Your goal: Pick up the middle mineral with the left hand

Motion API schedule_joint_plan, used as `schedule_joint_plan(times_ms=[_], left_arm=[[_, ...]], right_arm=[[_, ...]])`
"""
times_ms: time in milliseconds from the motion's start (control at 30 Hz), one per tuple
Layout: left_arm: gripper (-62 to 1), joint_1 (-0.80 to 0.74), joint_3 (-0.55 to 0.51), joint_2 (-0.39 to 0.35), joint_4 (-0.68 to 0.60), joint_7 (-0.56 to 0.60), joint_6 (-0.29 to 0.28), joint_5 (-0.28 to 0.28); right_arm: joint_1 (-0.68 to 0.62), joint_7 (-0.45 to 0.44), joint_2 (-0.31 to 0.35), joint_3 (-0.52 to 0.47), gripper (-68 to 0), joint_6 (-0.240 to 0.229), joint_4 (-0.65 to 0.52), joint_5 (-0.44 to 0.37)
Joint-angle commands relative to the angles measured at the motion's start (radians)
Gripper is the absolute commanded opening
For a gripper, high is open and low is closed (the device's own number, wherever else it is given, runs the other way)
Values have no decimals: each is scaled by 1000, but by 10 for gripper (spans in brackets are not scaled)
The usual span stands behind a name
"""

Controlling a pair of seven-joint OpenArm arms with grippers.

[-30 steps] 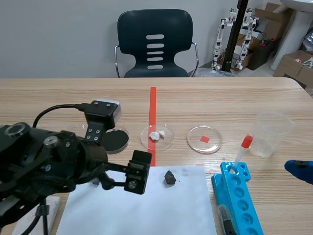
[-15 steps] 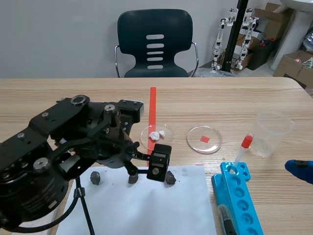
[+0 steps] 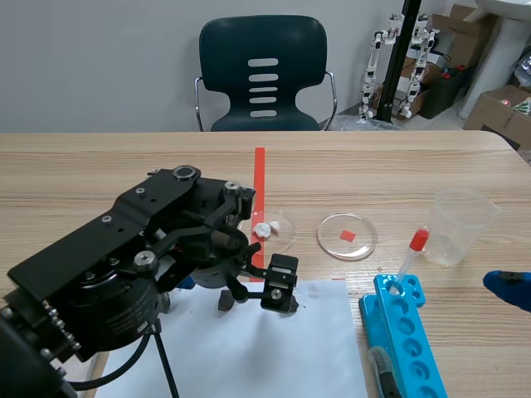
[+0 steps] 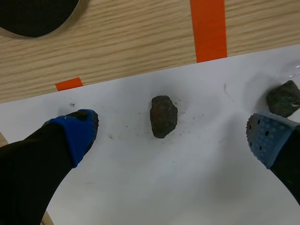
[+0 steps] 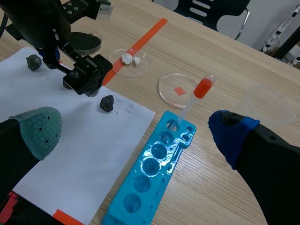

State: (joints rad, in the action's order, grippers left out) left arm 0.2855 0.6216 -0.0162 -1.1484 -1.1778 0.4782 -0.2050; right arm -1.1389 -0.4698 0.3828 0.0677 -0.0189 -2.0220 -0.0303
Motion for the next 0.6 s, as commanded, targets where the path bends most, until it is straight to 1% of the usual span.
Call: schedule_joint_plan(times_ms=[0,100,300,333,433,567], left_arm=[[14,21,1,16,11,3,3,11],[-31,40,1,26,53,6,3,11],[-34,48,1,40,100,7,3,19],[-47,48,1,41,107,7,3,19],[-119,53,1,43,130,10,3,19],[-189,59,1,49,138,10,3,19]], right_arm=[[9,-14,11,-1,4,3,-24,-6],[9,-14,11,-1,4,3,-24,-6],[9,-14,11,-1,4,3,-24,-6],[9,-14,11,-1,4,3,-24,-6],[9,-14,11,-1,4,3,-24,-6],[9,-14,10,-1,4,3,-24,-6]])
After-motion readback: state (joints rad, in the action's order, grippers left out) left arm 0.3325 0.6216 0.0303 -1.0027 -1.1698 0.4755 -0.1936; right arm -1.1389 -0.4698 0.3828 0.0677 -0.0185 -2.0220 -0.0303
